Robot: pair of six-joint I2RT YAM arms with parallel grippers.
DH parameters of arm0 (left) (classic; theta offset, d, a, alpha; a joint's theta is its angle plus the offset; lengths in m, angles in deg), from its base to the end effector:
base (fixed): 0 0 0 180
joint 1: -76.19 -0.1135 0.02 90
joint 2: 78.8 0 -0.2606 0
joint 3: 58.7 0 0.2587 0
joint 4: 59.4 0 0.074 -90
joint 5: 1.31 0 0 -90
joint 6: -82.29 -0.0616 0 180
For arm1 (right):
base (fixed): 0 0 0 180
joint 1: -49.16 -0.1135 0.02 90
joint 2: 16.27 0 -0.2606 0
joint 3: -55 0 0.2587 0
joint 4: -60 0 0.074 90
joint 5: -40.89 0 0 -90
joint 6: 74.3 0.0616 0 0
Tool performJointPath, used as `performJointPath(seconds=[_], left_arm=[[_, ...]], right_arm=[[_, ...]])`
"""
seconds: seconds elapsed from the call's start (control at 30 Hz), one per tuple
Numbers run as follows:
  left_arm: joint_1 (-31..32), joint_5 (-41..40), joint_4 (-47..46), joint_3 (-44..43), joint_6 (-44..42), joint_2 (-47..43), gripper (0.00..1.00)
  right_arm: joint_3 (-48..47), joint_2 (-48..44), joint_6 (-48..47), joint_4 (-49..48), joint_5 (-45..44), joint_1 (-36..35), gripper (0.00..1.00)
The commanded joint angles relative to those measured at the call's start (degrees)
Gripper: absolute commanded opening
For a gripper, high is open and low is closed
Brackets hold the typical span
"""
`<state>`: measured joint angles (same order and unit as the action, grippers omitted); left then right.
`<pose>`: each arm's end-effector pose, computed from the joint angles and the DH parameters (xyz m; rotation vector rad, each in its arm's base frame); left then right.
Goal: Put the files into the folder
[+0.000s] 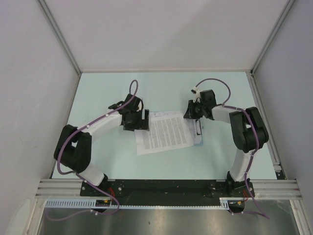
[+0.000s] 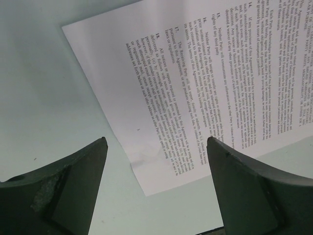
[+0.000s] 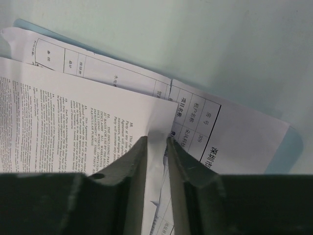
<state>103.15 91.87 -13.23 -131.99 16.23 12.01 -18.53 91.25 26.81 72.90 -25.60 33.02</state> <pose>0.2930 -0.1529 0.1747 0.0896 2.7286 -0.3426 0.3794 0.1354 0.1221 -0.3038 2.4001 0.7120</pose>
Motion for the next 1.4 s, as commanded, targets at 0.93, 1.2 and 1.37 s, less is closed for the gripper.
performJointPath(seconds=[0.93, 1.2, 1.37], left_arm=[[-6.1, 2.4, -9.0, 7.9, 7.7, -3.3, 0.95], [-6.0, 0.3, -10.4, 4.4, 8.8, 3.0, 0.92], [-6.0, 2.5, -11.5, 2.4, 9.3, 6.5, 0.85]], right_arm=[[0.8, -15.6, 3.4, 15.8, -8.8, -2.0, 0.59], [8.5, -26.8, 5.8, 18.2, -9.9, -6.4, 0.61], [16.1, -32.1, 10.1, 16.2, -10.4, -11.4, 0.61]])
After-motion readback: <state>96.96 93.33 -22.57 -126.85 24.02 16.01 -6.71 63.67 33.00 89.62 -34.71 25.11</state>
